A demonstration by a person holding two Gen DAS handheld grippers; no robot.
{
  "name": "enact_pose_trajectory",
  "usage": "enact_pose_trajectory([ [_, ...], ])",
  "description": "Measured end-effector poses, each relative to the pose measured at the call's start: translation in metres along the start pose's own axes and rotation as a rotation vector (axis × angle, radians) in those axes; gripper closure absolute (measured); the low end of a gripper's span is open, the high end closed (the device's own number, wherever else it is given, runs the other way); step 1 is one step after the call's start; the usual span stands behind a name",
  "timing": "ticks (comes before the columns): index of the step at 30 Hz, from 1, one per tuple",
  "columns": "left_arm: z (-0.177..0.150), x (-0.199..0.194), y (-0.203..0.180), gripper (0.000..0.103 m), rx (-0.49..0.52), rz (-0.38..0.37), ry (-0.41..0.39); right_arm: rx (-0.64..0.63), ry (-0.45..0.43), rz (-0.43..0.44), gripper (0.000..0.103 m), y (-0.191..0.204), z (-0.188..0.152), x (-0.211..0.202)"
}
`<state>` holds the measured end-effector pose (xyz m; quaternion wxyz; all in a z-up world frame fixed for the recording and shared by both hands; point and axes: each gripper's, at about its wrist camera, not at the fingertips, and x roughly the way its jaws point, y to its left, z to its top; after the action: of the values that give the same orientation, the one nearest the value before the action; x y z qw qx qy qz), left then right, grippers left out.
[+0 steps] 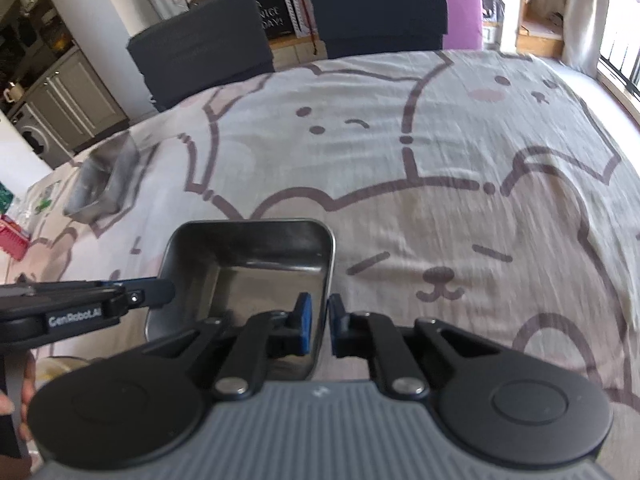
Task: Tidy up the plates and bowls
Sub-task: 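Lift the small steel tray with both tools and carry it toward the stacked bowls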
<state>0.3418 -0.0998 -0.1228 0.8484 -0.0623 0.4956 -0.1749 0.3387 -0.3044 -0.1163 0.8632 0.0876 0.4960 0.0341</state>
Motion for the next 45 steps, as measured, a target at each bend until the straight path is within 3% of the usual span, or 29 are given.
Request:
enact_pose_trajectory([
  [12,-0.036,-0.043,-0.046,0.097,0.067,-0.108,-0.012,0.019,-0.083,0.005,0.092,-0.031,-0.021,-0.067],
  [23,-0.081,-0.04,-0.074,0.096,0.049,-0.156,0.08,-0.024,-0.024,-0.024,0.092,-0.058,-0.07,-0.1],
  [34,-0.103,-0.024,-0.099,0.094,0.138,-0.163,0.152,-0.063,0.076,-0.087,0.092,-0.08,-0.1,-0.091],
  [40,-0.105,-0.014,-0.098,0.094,0.158,-0.143,0.17,-0.081,0.109,-0.083,0.091,-0.081,-0.097,-0.075],
  [45,-0.1,-0.009,-0.096,0.094,0.163,-0.17,0.178,-0.089,0.133,-0.099,0.09,-0.08,-0.095,-0.065],
])
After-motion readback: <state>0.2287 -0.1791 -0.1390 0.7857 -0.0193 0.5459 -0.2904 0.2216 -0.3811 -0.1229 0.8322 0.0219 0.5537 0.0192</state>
